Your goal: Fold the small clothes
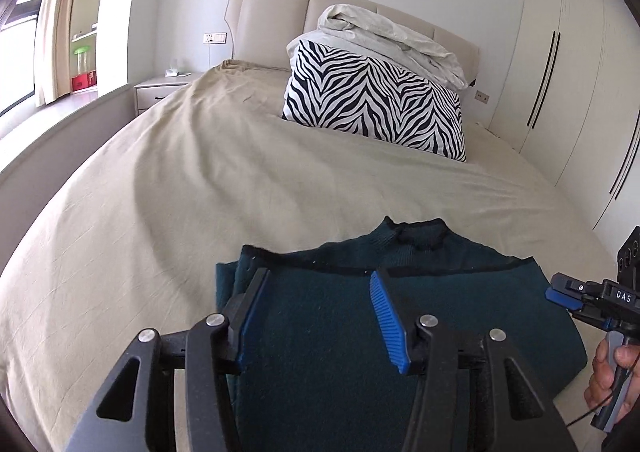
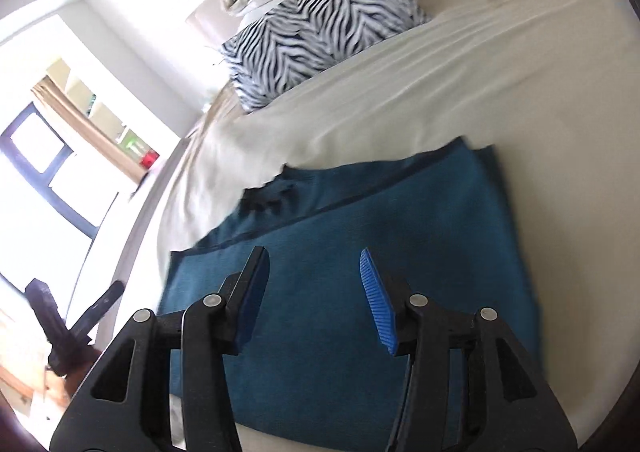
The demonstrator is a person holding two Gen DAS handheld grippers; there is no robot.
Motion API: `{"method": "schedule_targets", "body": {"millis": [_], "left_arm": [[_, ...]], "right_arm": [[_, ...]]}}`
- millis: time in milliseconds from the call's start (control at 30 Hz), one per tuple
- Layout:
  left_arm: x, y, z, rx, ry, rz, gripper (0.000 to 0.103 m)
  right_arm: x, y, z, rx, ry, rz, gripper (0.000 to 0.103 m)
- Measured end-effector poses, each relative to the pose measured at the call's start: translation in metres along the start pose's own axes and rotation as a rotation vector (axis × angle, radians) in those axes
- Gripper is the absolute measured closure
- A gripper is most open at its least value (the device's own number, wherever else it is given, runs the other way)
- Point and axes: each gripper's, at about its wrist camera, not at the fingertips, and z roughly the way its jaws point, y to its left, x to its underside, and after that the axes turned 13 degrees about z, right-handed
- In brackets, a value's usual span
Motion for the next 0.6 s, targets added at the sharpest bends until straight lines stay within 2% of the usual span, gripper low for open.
{"method": "schedule_targets", "body": {"millis": [67,133,167,233,267,300,333,400,500,533,567,600], "left_arm": [[-0.009,-0.014,0.024,-0.025,0.023,0.049,0.049],[-0.006,-0.021,0.051,-0.043,0.089,0.07,0.049],[0.0,-0.021,0.062,-0.062,0.121,0.078,0.049],[0.023,-0.015,0.082,-0.102,0.212,0.084,0.049],[0.036,-0.008,0.088,-0.09,0.23,0.07,0.047],[0.045,-0.002,0.086,-0.065,0.186,0.055,0.046],[0.049,0.004,0.083,-0.045,0.164,0.035,0.046],[0.047,0.007,0.083,-0.033,0.171,0.013,0.045],[0.048,-0.001,0.086,-0.06,0.171,0.049,0.044],[0.048,-0.003,0.086,-0.065,0.168,0.055,0.044],[0.049,-0.002,0.086,-0.062,0.167,0.052,0.043],[0.049,0.0,0.086,-0.055,0.164,0.043,0.043]], "right_arm": [[0.004,0.018,0.035,-0.048,0.062,0.006,0.056],[0.01,0.032,0.068,-0.092,0.133,0.01,0.056],[0.011,0.035,0.084,-0.11,0.164,0.025,0.056],[0.012,0.032,0.112,-0.091,0.204,0.063,0.056],[0.01,0.024,0.119,-0.079,0.202,0.091,0.058],[0.007,0.013,0.123,-0.109,0.203,0.129,0.062],[0.003,0.001,0.123,-0.158,0.199,0.173,0.063],[-0.007,-0.022,0.111,-0.195,0.148,0.235,0.065],[-0.024,-0.066,0.085,-0.169,0.037,0.333,0.065],[-0.028,-0.083,0.075,-0.17,0.004,0.385,0.067],[-0.032,-0.097,0.065,-0.153,-0.025,0.429,0.076],[-0.034,-0.106,0.053,-0.155,-0.051,0.459,0.076]]}}
